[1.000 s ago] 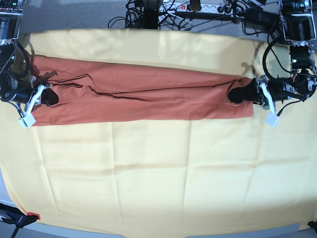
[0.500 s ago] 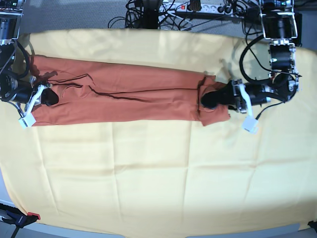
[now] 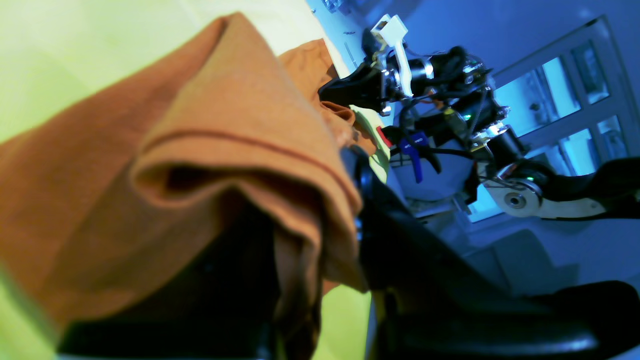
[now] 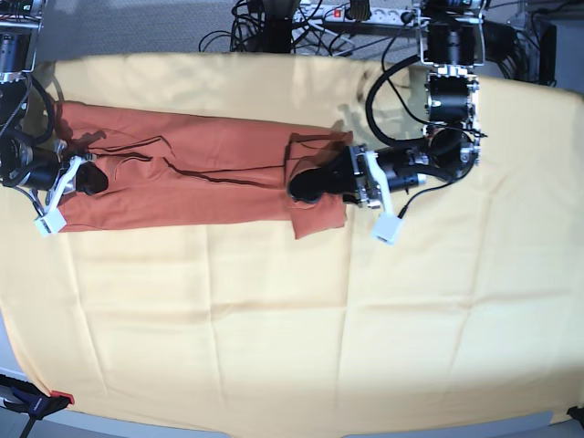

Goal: Fold the T-shirt properly
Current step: 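Fold the strip end held by the left gripper toward the right gripper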

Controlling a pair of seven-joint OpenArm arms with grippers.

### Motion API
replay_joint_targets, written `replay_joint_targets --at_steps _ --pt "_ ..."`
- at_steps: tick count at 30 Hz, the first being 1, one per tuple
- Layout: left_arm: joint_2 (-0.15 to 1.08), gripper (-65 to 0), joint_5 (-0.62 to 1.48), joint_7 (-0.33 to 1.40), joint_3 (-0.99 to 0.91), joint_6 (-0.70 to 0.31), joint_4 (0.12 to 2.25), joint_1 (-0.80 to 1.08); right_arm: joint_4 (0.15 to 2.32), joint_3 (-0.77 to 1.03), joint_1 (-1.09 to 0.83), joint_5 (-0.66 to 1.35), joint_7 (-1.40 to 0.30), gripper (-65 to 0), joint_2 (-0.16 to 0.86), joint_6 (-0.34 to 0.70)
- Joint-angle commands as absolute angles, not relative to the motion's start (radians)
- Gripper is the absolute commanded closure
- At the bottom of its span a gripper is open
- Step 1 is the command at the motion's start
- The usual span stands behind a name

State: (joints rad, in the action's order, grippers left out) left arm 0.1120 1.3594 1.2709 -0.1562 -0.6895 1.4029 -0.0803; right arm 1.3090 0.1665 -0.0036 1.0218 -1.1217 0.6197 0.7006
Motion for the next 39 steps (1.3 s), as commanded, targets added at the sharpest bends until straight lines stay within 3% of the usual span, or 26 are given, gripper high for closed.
replay_joint_targets --at_steps 1,15,19,21,25,31,33,35,38,39 --pt "0.096 0.0 1.365 1.229 -0.157 -0.698 1.419 -0.100 1.313 0.165 -0.001 0.994 -1.144 0.0 0.632 0.698" --pt "-0.003 -0.6 1.246 1.173 -0.109 -0.698 1.419 -0.097 1.313 0.165 -0.001 0.994 -1.144 0.0 0.632 0.698" --pt "-0.003 -30.7 1.230 1.174 -0.064 -0.698 1.419 -0.097 1.313 0.165 -0.001 0.995 -1.144 0.0 0.632 0.698" --pt "-0.003 -35.9 1.217 1.166 -0.046 -0.698 1.419 -0.097 1.313 0.165 -0.001 0.998 -1.144 0.0 0.632 0.698" --pt "-0.003 -35.8 1.153 1.070 -0.044 -0.698 1.419 -0.097 1.313 0.165 -0.001 0.998 -1.144 0.0 0.632 0.698" --pt "-0.003 -35.4 1.156 1.069 -0.057 -0.698 1.419 -0.097 1.313 0.165 -0.001 0.998 -1.143 0.0 0.632 0.698" --pt "-0.002 -25.9 1.155 1.069 -0.078 -0.698 1.419 -0.097 1.313 0.165 0.001 1.015 -1.144 0.0 0.632 0.698" --pt "-0.002 -2.9 1.136 1.069 -0.109 -0.698 1.419 -0.097 1.313 0.165 0.001 1.045 -1.145 0.0 0.632 0.698" --pt "-0.002 0.0 1.044 1.068 -0.157 -0.698 1.419 -0.097 1.313 0.165 0.010 1.079 -1.164 0.0 0.632 0.698" --pt "0.000 0.0 1.014 1.069 -0.170 -0.698 1.419 -0.097 1.313 0.165 0.018 1.099 -1.185 -3.8 0.632 0.698"
